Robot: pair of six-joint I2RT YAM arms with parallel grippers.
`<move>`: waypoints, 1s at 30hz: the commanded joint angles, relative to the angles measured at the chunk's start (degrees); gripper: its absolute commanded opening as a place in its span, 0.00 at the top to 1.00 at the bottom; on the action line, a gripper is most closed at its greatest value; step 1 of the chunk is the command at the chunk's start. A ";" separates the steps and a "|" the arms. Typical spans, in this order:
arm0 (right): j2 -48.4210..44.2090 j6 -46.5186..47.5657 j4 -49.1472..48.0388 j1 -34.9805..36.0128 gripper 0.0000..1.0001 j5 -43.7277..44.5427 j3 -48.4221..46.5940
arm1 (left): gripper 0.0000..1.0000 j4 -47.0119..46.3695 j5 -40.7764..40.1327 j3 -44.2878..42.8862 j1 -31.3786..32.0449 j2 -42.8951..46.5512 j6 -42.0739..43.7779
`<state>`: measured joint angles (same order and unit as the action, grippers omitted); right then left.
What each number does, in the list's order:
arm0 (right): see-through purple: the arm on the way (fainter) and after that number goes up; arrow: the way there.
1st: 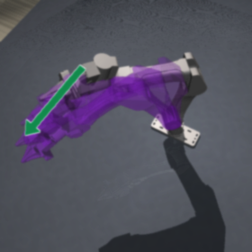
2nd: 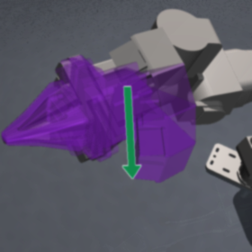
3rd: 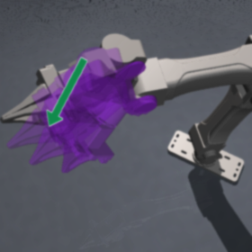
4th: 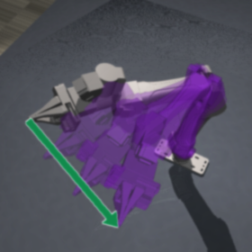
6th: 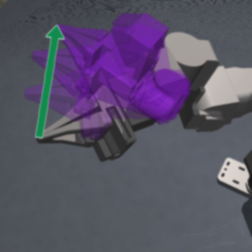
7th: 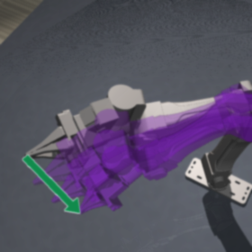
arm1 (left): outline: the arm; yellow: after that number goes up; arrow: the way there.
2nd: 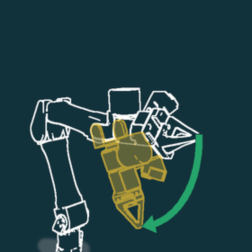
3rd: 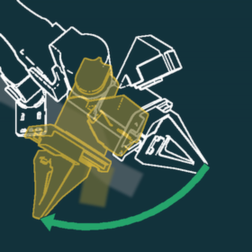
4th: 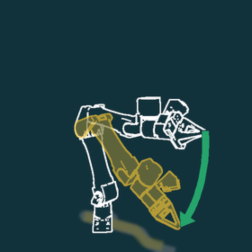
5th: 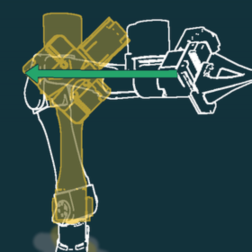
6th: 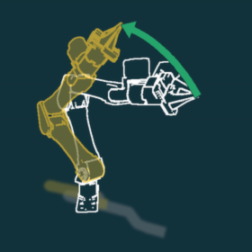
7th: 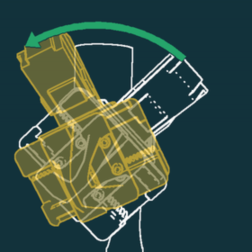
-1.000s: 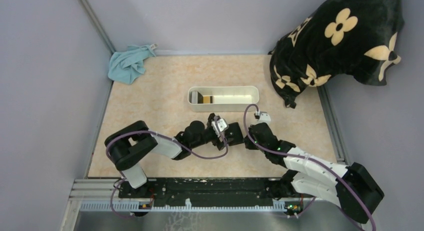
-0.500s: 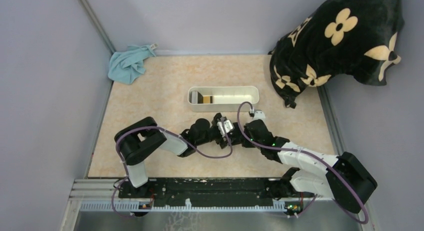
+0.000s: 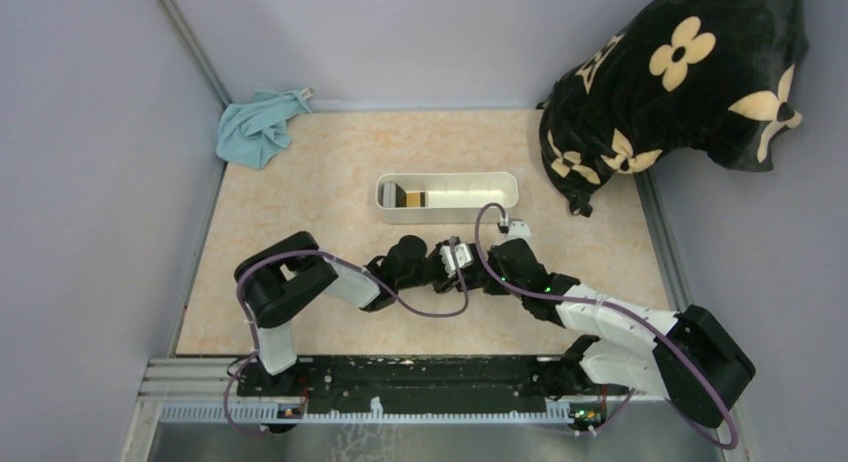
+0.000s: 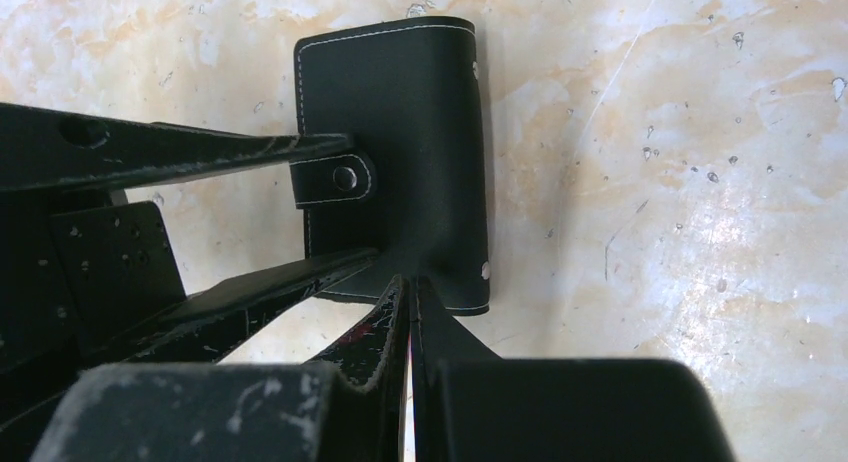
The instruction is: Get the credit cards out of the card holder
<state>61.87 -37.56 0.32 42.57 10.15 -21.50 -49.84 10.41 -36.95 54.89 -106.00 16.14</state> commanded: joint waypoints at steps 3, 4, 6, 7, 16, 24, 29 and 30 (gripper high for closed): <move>-2.14 -0.25 -1.94 -0.03 1.00 -0.11 -0.68 | 0.55 10.66 4.01 -2.74 -1.31 -3.85 -0.93; -2.30 -0.30 -1.86 -0.03 1.00 -0.06 -0.54 | 0.55 11.23 4.30 -3.00 -1.47 -4.21 -1.09; -2.40 -0.33 -1.81 -0.03 1.00 0.09 -0.45 | 0.70 12.28 5.35 -3.60 -1.94 -4.66 -1.81; -2.41 -0.34 -1.79 -0.03 1.00 0.12 -0.43 | 0.81 12.90 6.06 -3.96 -2.19 -4.88 -2.25; -0.88 0.15 -3.19 -0.03 1.00 -0.56 -1.72 | 1.00 12.97 7.31 -2.69 -2.35 -0.61 -5.47; 5.25 0.77 -7.68 -0.03 1.00 -4.10 -4.69 | 1.00 9.30 9.35 -0.15 -2.47 4.08 -8.95; 8.53 0.08 -10.57 -0.03 1.00 -5.51 -4.57 | 1.00 8.31 8.86 0.94 -2.43 6.65 -10.20; 9.21 -0.12 -10.94 0.02 1.00 -5.76 -4.47 | 1.00 7.72 8.39 1.57 -2.53 7.39 -10.45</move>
<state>69.23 -37.54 -5.67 42.57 6.04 -23.79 -41.65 18.06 -37.08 52.60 -101.89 7.68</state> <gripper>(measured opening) 0.006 0.027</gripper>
